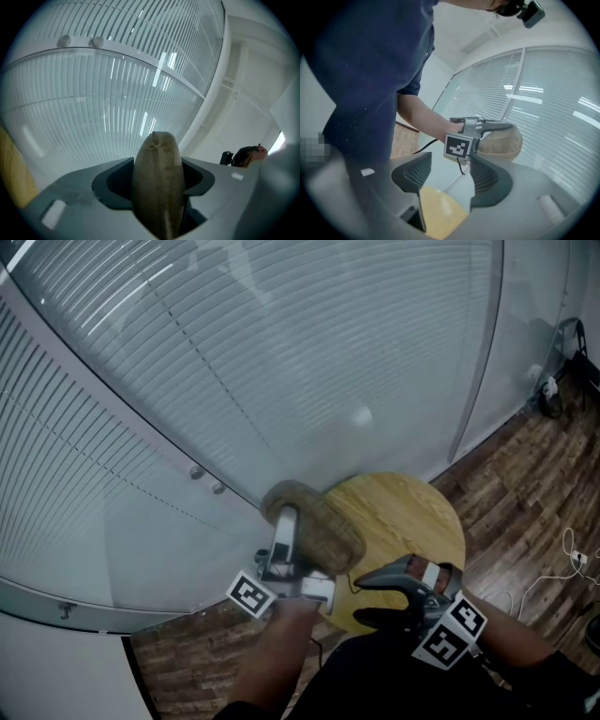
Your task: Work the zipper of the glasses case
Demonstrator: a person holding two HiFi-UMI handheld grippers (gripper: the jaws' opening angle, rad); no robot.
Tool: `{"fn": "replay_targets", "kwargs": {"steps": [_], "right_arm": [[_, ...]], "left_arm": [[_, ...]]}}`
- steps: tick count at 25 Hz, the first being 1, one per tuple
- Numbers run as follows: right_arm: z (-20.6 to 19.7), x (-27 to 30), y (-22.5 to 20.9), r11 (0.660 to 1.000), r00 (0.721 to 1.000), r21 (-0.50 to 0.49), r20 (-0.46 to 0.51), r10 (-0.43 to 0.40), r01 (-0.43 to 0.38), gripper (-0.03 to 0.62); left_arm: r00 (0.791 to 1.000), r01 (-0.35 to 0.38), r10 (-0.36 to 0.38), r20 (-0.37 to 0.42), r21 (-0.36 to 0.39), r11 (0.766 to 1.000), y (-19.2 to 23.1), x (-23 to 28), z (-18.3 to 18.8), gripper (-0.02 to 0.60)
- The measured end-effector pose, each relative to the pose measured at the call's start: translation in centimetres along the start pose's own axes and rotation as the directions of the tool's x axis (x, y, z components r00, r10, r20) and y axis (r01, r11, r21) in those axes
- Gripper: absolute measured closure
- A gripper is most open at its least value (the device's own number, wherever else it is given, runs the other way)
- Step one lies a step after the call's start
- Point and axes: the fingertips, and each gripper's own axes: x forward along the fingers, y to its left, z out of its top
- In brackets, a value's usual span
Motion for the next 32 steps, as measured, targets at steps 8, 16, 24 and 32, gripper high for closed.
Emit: {"fn": "replay_targets", "kwargs": {"steps": [8,16,24,32], "right_arm": [[-3.3,-1.8,-2.8,0.963,0.990,0.233,-0.009,-0.138,0.136,0.295],[-6.9,-3.5,-6.1,0.848,0.956,0.444,-0.091,-0.277,0.288,0.295],[-12.1,-5.8,-10.0,0.699,0.836,0.469,-0.202,-0.511,0.540,0.296],[-17.8,-6.6,-10.2,0.587,0.764,0.503,-0.298,-0.572,0.635,0.322]], "left_arm": [[0.986,-0.132,0.149,-0.081,0.178,0.975,3.0,-1.4,-0.6,0.288],[0.910,-0.222,0.365,-0.194,0.515,0.828,4.9,-2.4,-2.3,0.288],[0.841,-0.135,0.501,-0.202,0.819,0.557,5.5,-3.9,-2.7,0.287],[0.779,-0.144,0.610,-0.145,0.905,0.400,8.3,-7.5,-2.0,0.287]]}}
